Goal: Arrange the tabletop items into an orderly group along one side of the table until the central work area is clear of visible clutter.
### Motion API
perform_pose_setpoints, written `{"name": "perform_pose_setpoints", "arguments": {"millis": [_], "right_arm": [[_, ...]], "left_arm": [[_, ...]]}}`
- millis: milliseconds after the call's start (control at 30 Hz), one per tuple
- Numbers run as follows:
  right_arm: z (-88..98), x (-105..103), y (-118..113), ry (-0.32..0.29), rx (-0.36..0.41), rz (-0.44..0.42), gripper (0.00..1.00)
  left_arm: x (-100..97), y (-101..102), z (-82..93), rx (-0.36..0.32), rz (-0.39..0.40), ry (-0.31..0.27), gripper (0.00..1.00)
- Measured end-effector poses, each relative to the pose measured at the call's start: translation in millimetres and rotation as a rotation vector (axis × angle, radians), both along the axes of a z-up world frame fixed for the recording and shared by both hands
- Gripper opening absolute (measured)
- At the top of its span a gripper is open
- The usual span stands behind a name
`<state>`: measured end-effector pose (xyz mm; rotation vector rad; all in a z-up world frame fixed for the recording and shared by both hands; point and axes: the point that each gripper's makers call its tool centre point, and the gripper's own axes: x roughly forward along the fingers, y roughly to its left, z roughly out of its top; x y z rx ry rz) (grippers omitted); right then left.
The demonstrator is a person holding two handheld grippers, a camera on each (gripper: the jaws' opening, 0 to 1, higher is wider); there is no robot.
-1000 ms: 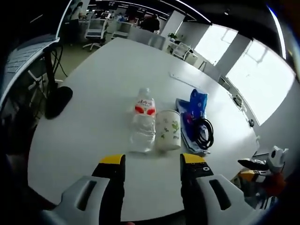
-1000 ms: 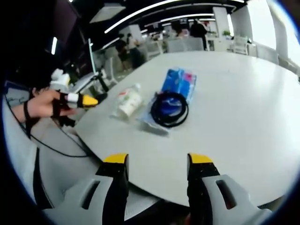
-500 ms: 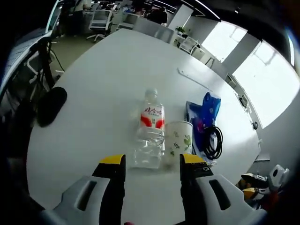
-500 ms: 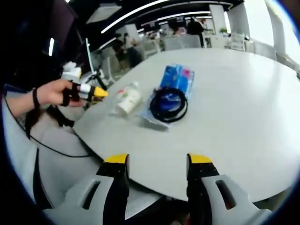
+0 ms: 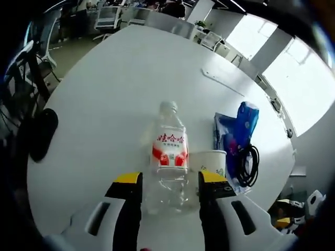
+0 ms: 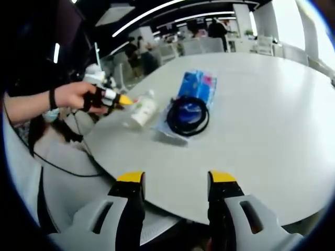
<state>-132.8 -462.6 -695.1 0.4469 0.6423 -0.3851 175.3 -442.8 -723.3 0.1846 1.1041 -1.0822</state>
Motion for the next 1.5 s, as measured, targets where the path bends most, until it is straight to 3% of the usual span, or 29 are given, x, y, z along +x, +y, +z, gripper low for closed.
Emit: {"name": "perform_pose_setpoints", "arguments": {"millis": [233, 500, 733, 1100, 1500], "right_arm": [[-1.2, -0.5, -0.9, 0.001, 0.008, -0.007, 0.46], [-2.8, 0.9, -1.3, 0.004, 0.011, -0.006, 0.45], [-2.7, 1.7, -1.7, 0.006, 0.01, -0.002, 0.45], [-2.0, 4.4, 0.3, 0.001, 0.008, 0.004, 0.44], [-1.8, 13.3, 6.2, 0.0, 0.008, 0.035, 0.44]], "left_arm": [[1.7, -2.2, -8.7, 0.035, -0.019, -0.015, 0.38], [1.3, -0.8, -14.0, 0.038, -0.005, 0.01, 0.36], [3.9, 1.8, -12.4, 0.046, -0.016, -0.016, 0.35], [16.3, 27.1, -13.3, 0.053, 0.022, -0.021, 0.35], [10.9, 53.2, -12.3, 0.058, 0.035, -0.02, 0.35]]}}
